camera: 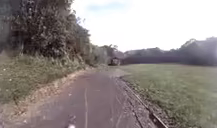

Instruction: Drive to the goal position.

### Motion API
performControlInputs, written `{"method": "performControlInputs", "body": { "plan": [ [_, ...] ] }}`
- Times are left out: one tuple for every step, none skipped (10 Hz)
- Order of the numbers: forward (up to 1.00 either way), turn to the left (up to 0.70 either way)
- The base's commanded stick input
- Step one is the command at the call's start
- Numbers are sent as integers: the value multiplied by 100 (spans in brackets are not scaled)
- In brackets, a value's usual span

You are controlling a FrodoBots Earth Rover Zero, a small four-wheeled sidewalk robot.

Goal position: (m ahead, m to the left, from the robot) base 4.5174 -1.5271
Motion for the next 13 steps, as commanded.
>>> {"method": "performControlInputs", "body": {
  "plan": [
    [70, 0],
    [70, 0],
    [70, 0],
    [70, 0],
    [70, 0],
    [70, 0],
    [70, 0],
    [70, 2],
    [70, 11],
    [70, 30],
    [70, 8],
    [70, 2],
    [70, 0]
  ]
}}
